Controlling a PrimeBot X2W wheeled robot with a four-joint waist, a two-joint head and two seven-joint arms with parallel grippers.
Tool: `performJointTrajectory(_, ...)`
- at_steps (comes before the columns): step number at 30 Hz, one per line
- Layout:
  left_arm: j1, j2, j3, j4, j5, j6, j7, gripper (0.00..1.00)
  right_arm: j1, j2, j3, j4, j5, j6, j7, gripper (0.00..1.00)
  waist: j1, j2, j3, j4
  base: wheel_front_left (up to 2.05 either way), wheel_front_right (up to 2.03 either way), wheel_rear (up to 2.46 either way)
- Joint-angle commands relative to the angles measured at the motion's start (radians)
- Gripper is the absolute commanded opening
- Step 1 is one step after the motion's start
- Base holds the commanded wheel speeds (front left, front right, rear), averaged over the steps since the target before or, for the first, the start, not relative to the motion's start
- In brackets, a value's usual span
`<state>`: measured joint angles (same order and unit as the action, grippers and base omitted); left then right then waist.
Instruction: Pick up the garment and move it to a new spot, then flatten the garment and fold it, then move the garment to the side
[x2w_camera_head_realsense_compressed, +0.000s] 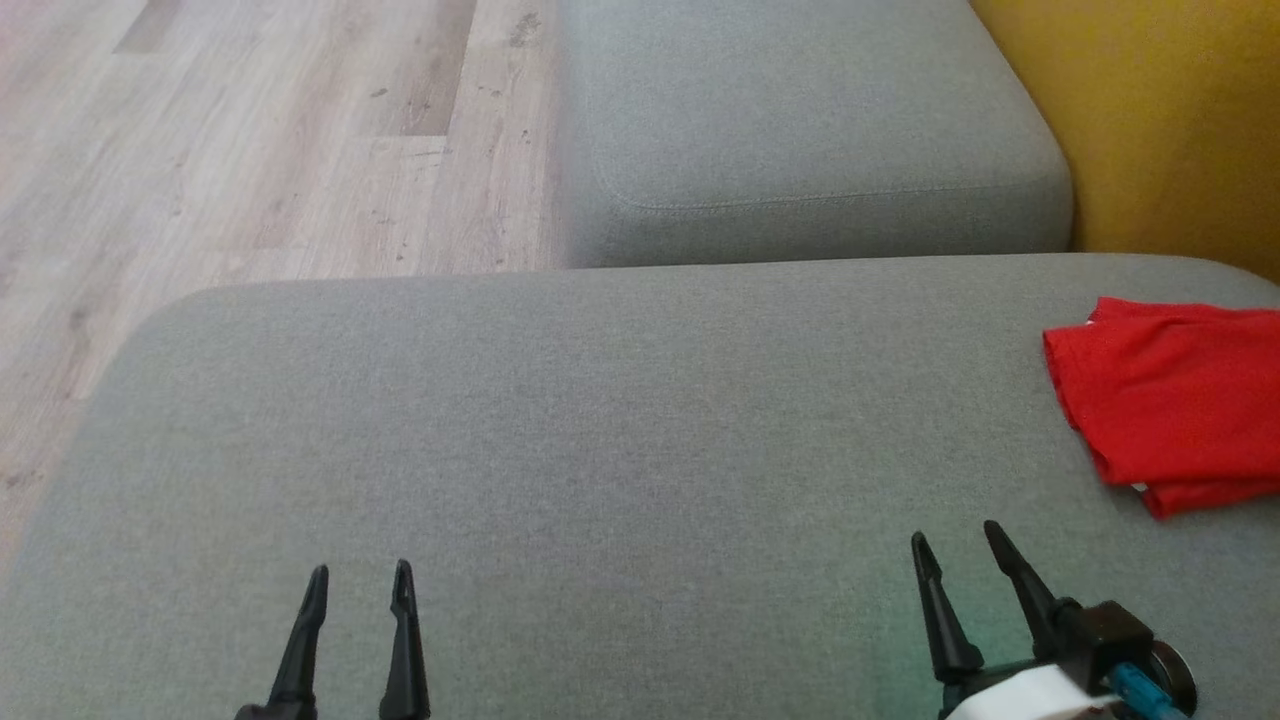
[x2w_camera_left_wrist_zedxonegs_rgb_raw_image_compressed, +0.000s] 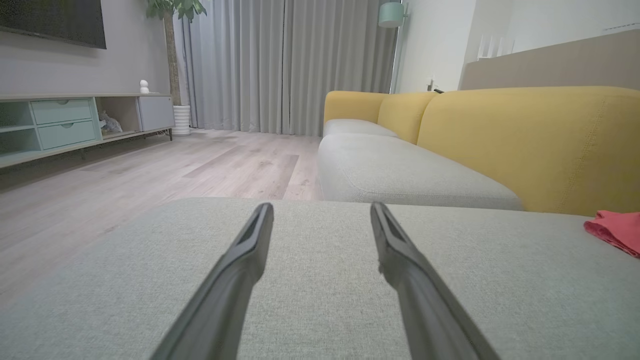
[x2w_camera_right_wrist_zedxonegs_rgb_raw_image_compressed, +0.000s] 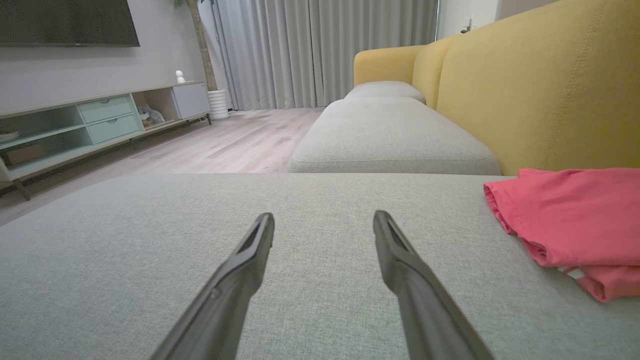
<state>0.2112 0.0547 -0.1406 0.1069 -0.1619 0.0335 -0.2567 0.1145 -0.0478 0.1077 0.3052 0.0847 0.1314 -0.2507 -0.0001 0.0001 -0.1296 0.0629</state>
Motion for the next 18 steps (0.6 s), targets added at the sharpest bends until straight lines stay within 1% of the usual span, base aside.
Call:
performJointTrajectory(1, -0.037, -0.005, 0.037, -0.023, 0.009, -0.007, -0.005, 1.00, -0.038, -0.004, 0.022, -0.026, -0.007, -0.001, -0.011, 1.00, 0.0001, -0.0001, 0.000, -0.004, 0.00, 0.00, 0.00)
performJointTrajectory(9, -0.048, -0.005, 0.029, -0.006, 0.013, -0.019, -0.005, 1.00, -0.053, -0.003, 0.020, -0.022, 0.001, -0.001, -0.011, 1.00, 0.0001, -0.0001, 0.003, -0.016, 0.00, 0.00, 0.00)
performJointTrajectory(10, -0.001, 0.000, 0.001, 0.022, 0.006, -0.017, 0.000, 0.00, -0.002, 0.001, -0.001, 0.006, 0.001, 0.000, 0.000, 0.00, 0.0001, -0.0001, 0.002, -0.016, 0.00, 0.00, 0.00)
performJointTrajectory(13, 0.010, 0.000, -0.001, 0.076, 0.006, -0.016, 0.000, 0.00, 0.017, 0.001, 0.001, 0.057, 0.001, 0.000, 0.002, 0.00, 0.0002, -0.0001, 0.002, -0.016, 0.00, 0.00, 0.00)
performJointTrajectory(18, -0.002, 0.000, 0.008, 0.077, -0.053, -0.022, 0.014, 0.00, 0.008, 0.001, -0.006, 0.052, 0.062, 0.000, 0.015, 0.00, 0.0002, -0.0001, 0.008, -0.018, 0.00, 0.00, 0.00)
